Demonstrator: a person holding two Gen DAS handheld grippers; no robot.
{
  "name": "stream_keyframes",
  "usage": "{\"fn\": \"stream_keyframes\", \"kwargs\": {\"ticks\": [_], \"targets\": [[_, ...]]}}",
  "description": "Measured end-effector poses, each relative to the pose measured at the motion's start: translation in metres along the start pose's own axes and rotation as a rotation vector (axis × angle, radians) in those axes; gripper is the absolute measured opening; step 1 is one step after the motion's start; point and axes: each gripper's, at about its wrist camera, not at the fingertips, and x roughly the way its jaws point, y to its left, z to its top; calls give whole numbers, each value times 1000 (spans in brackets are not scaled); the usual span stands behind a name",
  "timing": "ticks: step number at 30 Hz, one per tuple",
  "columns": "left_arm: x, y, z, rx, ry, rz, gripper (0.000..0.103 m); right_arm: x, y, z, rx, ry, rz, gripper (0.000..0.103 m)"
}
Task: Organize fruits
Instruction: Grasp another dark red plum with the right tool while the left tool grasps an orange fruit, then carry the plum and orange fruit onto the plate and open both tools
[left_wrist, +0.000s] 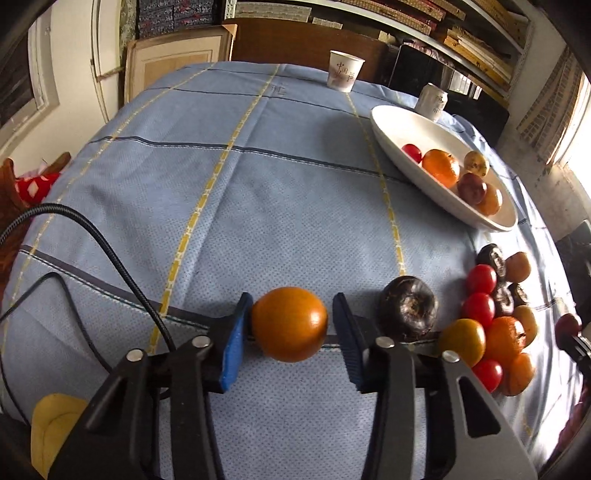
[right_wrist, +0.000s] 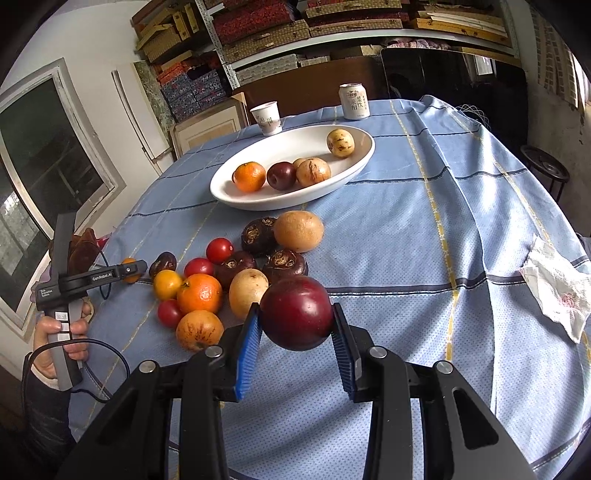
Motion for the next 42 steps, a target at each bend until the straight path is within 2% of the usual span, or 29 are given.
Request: {"fn": "stream_keyframes", "kwargs": {"ticks": [7,12,17,21,24,27,31,34,42], "targets": [[-9,-8,-4,20,-33,54,39,-1,0,0,4,2,2,38],[-44,-19,13,6,-118,-49,38,-8,2,11,-24,-14,22,38],[-77,-51,46,96,-177,-139,38,-21,14,39,-100,-77,29,38],[-82,-84,77,159,-190,-187,38,-18,21,70,-157,-128,45,38],[-67,-116,99,229,-213,-171,38,3,20,94,-162,-133,53,38],[-35,-140,125,247,-169,-208,38,38,15,116,-138,-91,31,38],[10,-162,158,269,-156,-178,38,77,8,141,-135,-80,-16,38],[47,-171,179,268,-104,-158,38,95,2,153,-125,-72,-21,38],[96,-174,191,274,-16,-135,38,128,-13,167,-119,-41,-29,38]]}}
